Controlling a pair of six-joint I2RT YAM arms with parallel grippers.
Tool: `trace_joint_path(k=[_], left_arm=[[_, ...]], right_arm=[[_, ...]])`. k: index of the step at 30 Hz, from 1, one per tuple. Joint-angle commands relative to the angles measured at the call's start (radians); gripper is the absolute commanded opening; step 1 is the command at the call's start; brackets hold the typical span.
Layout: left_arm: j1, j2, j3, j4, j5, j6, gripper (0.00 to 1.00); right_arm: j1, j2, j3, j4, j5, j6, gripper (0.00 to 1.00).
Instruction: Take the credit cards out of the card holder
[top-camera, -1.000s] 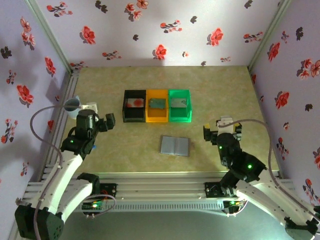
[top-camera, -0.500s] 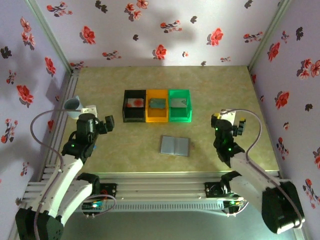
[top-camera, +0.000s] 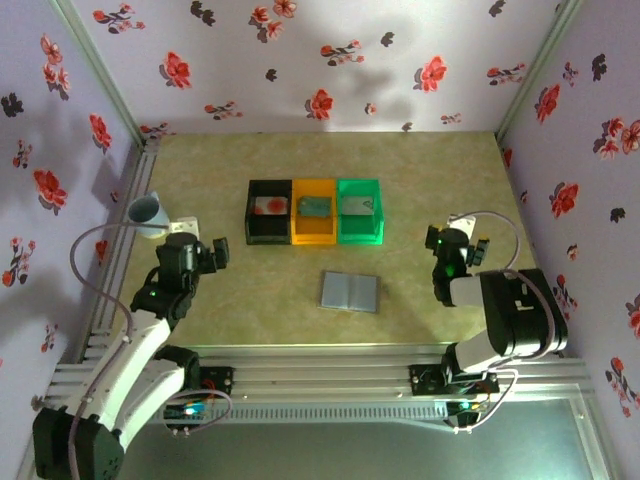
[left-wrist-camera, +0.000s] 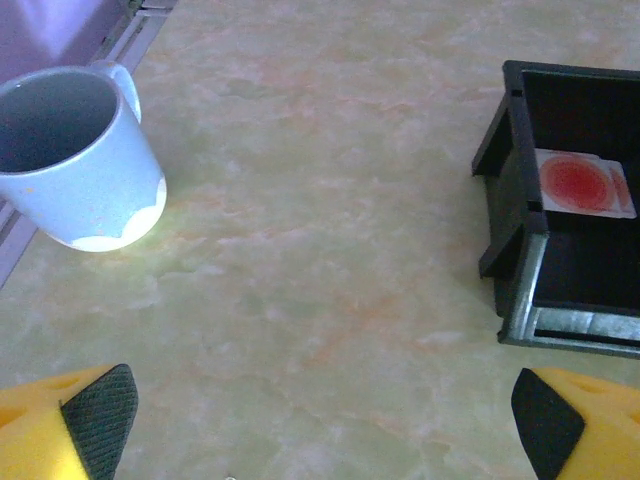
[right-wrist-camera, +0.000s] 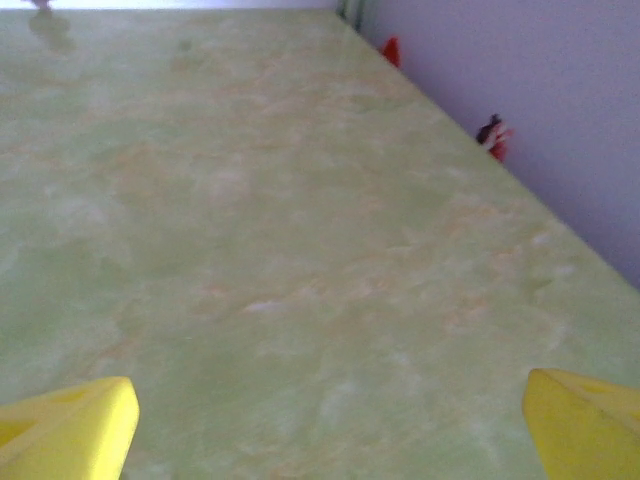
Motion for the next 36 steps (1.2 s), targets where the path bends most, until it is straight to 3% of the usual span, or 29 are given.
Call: trace_joint_path(k=[1,2,4,6,8,11,15,18,24,28,32,35,36], left_arm=[[-0.001,0.017,-0.034,0.092,-0.069,0.012,1.0],[0.005,0.023,-0.043,0.115,-0.073,0.012,1.0],[0.042,0.04,-0.066,0.169,-0.077,-0.014,1.0],[0.093,0.061,-0.074,0.207,-0.063,-0.042,1.0],[0.143,0.098,-0.068,0.243,-0.062,-0.035,1.0],[0.192,0.166,-0.061,0.314,-0.071,-0.008,1.0],[0.216,0.271,-0.123,0.554,-0.084,0.091,1.0],[0.263,0.367,-0.147,0.664,-0.077,0.048,1.0],[0.296,0.512,-0.142,0.855,-0.03,0.036,1.0],[0.3,0.586,-0.09,0.877,0.05,0.117,1.0],[0.329,0.661,-0.136,1.048,0.042,0.111,1.0],[0.328,0.718,-0.13,1.085,0.185,0.165,1.0],[0.328,0.758,-0.13,1.129,0.187,0.174,1.0]], right_arm=[[-0.034,0.062,0.036,0.11,-0.095,0.051,0.99],[-0.035,0.098,0.015,0.223,-0.073,0.04,0.99],[-0.038,0.035,0.058,0.023,-0.083,0.08,0.99],[-0.04,0.083,0.027,0.169,-0.078,0.051,0.99],[-0.04,0.048,0.046,0.076,-0.084,0.067,0.99],[-0.04,0.07,0.029,0.144,-0.081,0.054,0.99],[-0.04,0.064,0.036,0.119,-0.082,0.056,0.99],[-0.04,0.057,0.039,0.1,-0.083,0.061,0.99],[-0.04,0.061,0.039,0.107,-0.082,0.06,0.99],[-0.04,0.061,0.039,0.107,-0.082,0.061,0.99],[-0.041,0.061,0.04,0.107,-0.083,0.061,0.99],[-0.041,0.061,0.04,0.105,-0.083,0.063,0.99],[-0.041,0.061,0.04,0.105,-0.083,0.063,0.99]])
